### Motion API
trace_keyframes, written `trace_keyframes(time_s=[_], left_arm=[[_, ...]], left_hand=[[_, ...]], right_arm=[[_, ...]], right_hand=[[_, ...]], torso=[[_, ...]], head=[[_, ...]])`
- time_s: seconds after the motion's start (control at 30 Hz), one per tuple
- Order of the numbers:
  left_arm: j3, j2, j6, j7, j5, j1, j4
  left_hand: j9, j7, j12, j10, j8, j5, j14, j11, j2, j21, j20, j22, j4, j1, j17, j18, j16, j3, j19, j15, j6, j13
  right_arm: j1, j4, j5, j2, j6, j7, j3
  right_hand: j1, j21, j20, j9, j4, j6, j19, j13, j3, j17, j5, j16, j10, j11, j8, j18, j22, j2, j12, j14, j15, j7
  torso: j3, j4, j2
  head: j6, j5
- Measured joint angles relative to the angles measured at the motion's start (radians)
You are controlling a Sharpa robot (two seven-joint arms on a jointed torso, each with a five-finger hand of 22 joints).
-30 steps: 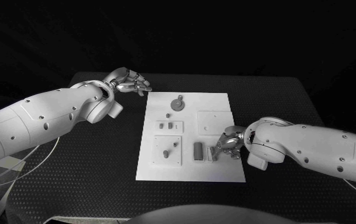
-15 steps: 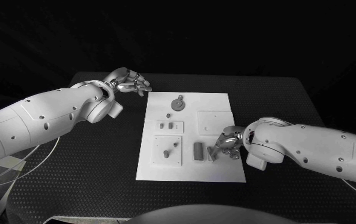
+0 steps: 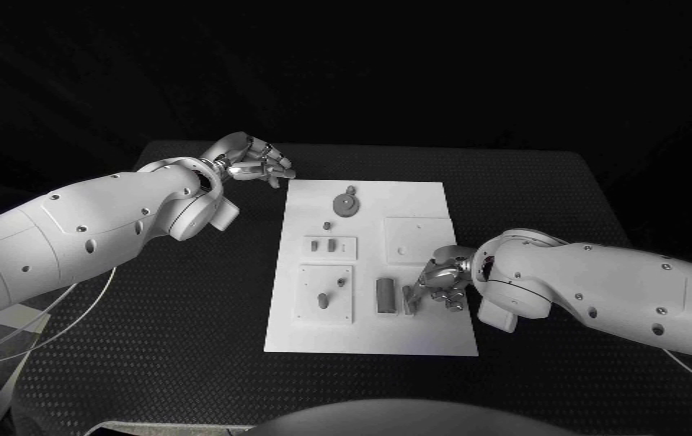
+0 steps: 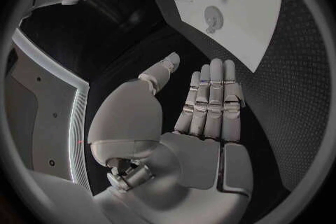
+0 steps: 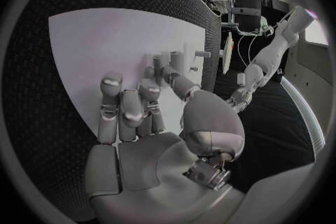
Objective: Assemble the parts on the task board
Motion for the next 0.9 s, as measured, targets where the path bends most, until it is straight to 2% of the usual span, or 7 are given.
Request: trace_keyframes(time_s=[0.23,0.47,0.63,0.9], left_arm=[[0.0,0.0,0.0,0.0,0.0,0.0,0.0],[0.0,-0.001,0.0,-0.001,0.0,0.0,0.0],[0.0,-0.002,0.0,-0.001,-0.001,0.0,0.0],[0.0,-0.002,0.0,-0.001,-0.001,0.0,0.0]], left_hand=[[0.0,0.0,0.0,-0.001,0.0,0.0,0.0,-0.001,0.0,0.0,0.0,0.0,0.0,0.0,0.001,0.0,0.0,0.0,0.0,0.0,0.0,0.001],[0.0,0.0,0.0,-0.001,0.0,0.0,0.004,-0.001,0.0,0.0,0.0,0.0,0.0,0.0,0.0,0.0,0.0,0.0,0.0,0.003,0.0,0.0],[0.0,0.0,0.0,-0.001,0.0,0.0,0.004,-0.001,0.0,0.0,0.0,0.0,0.0,0.0,0.001,0.0,0.0,0.0,0.0,0.003,0.0,0.0],[0.0,0.0,0.0,-0.001,0.0,0.0,0.003,-0.001,0.0,0.0,0.0,0.0,0.0,0.0,0.001,0.0,0.0,0.0,0.0,0.003,0.0,0.0]], right_arm=[[0.0,-0.004,-0.002,0.005,0.0,0.001,0.0],[0.0,-0.007,-0.017,0.009,0.0,0.001,0.0],[0.0,0.0,-0.041,0.002,0.0,0.006,0.001],[-0.001,0.032,-0.115,-0.028,0.005,0.024,0.0]], right_hand=[[-0.004,0.0,0.0,-0.001,0.003,0.006,0.001,0.0,0.003,0.0,0.0,0.0,0.0,0.0,0.002,0.0,0.0,-0.004,0.0,0.002,0.002,0.0],[-0.032,0.0,-0.002,-0.001,0.026,0.008,0.006,0.0,0.011,0.001,0.0,0.0,0.0,0.0,-0.003,0.0,0.0,-0.032,0.0,0.002,0.002,-0.002],[-0.05,-0.006,-0.004,-0.015,0.062,0.008,0.011,-0.001,0.023,0.001,0.0,0.0,0.0,0.0,-0.012,0.0,0.0,-0.083,0.0,0.002,0.002,-0.002],[-0.026,-0.006,-0.009,-0.005,0.083,0.008,0.017,-0.001,0.044,0.005,0.0,0.0,0.0,0.0,-0.001,0.0,-0.001,-0.142,0.001,0.008,0.0,-0.002]], torso=[[0.0002,-0.0006,0.0],[0.0007,-0.0005,0.0],[0.0007,-0.0004,0.0],[0.0008,-0.0004,0.0]], head=[[0.001,-0.001],[0.001,-0.001],[0.001,-0.001],[0.0,-0.001]])
